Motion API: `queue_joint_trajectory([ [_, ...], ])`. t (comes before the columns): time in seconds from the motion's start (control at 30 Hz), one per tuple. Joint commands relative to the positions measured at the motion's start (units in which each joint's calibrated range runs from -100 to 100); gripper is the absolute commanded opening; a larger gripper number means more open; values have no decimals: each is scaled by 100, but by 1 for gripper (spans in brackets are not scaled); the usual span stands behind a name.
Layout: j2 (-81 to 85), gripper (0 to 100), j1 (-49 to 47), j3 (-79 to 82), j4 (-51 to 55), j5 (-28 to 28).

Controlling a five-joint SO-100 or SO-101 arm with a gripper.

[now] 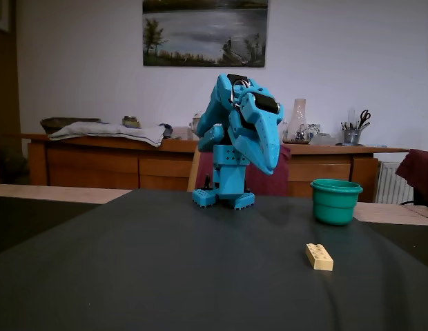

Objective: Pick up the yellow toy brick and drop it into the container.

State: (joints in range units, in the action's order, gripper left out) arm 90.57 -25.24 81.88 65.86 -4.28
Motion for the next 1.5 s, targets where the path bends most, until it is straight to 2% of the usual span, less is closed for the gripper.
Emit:
queue_joint_trajectory([
  [0.0,-760,0,-25,-606,-273,21],
  [0.4,-5212,0,-41,-4271,-282,-6],
  [0.57,-6409,0,-25,-4695,-335,-121],
  [0.77,-6713,0,-435,-4650,-291,-1255],
  [1.03,-6738,0,-1340,-4623,-318,-1427],
  [1.43,-7766,0,-1170,-4650,-718,-1799],
  [1.47,-7842,0,-1170,-4650,-718,-1950],
])
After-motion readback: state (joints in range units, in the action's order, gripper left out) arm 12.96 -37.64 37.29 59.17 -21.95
